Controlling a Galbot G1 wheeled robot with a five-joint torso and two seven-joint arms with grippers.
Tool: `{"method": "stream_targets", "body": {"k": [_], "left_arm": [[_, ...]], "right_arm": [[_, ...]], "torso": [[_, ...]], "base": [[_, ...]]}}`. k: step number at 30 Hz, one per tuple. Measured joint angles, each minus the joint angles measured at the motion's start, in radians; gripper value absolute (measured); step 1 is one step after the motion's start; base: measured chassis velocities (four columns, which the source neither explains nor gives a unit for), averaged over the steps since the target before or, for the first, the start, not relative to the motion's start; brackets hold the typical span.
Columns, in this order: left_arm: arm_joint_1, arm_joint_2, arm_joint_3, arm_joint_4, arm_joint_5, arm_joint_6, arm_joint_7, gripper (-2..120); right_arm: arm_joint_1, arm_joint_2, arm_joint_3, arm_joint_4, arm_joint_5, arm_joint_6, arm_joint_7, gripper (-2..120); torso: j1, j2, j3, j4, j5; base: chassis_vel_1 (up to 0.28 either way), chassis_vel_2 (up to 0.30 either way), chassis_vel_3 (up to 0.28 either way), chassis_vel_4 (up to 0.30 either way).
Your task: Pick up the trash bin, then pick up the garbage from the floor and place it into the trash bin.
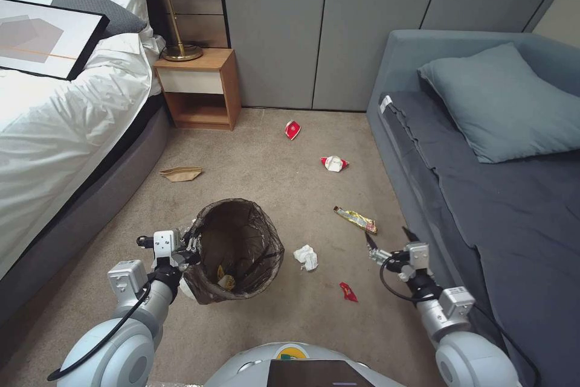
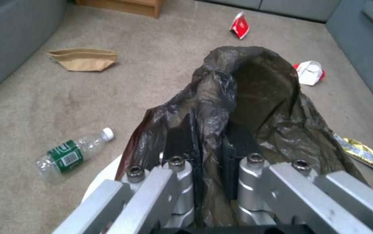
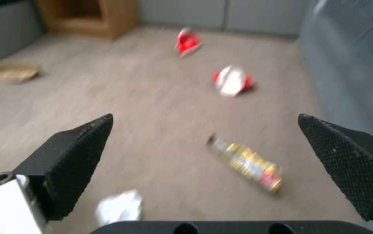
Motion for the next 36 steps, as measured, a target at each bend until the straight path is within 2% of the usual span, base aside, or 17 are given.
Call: {"method": "stream_targets", "body": {"k": [1, 4, 10, 15, 24, 36], "left_arm": [[0.000, 0.000, 0.000, 0.000, 0.000, 0.000, 0.000, 8], [0.001, 0.000, -0.010, 0.000, -0.001, -0.001, 0.000, 8], [0.006, -0.008, -0.019, 0.000, -0.002, -0.003, 0.000, 8], [0.009, -0.006, -0.025, 0.000, -0.001, -0.005, 0.000, 8], [0.005, -0.014, -0.001, 0.000, 0.004, -0.005, 0.000, 8], [0.000, -0.010, -0.008, 0.000, 0.003, -0.005, 0.000, 8]], "right_arm": [[0.000, 0.000, 0.000, 0.000, 0.000, 0.000, 0.000, 100], [0.032, -0.062, -0.048, -0.051, 0.051, -0.074, -0.027, 100], [0.055, -0.083, -0.096, -0.103, 0.074, -0.139, -0.033, 100], [0.062, -0.067, -0.119, -0.157, 0.067, -0.202, -0.031, 100], [0.081, -0.031, -0.141, -0.239, 0.024, -0.217, -0.021, 100], [0.108, 0.031, -0.175, -0.312, -0.027, -0.244, 0.027, 100]], "torso": [[0.000, 0.000, 0.000, 0.0000, 0.0000], [0.000, 0.000, 0.000, 0.0001, 0.0000], [0.000, 0.000, 0.000, 0.0000, -0.0001], [0.000, 0.000, 0.000, -0.0001, -0.0002], [0.000, 0.000, 0.000, 0.0000, -0.0002], [0.000, 0.000, 0.000, 0.0000, -0.0003]], "base": [[0.000, 0.000, 0.000, 0.000], [0.000, 0.000, 0.000, 0.000], [0.000, 0.000, 0.000, 0.000], [0.000, 0.000, 0.000, 0.000], [0.000, 0.000, 0.000, 0.000], [0.000, 0.000, 0.000, 0.000]]}}
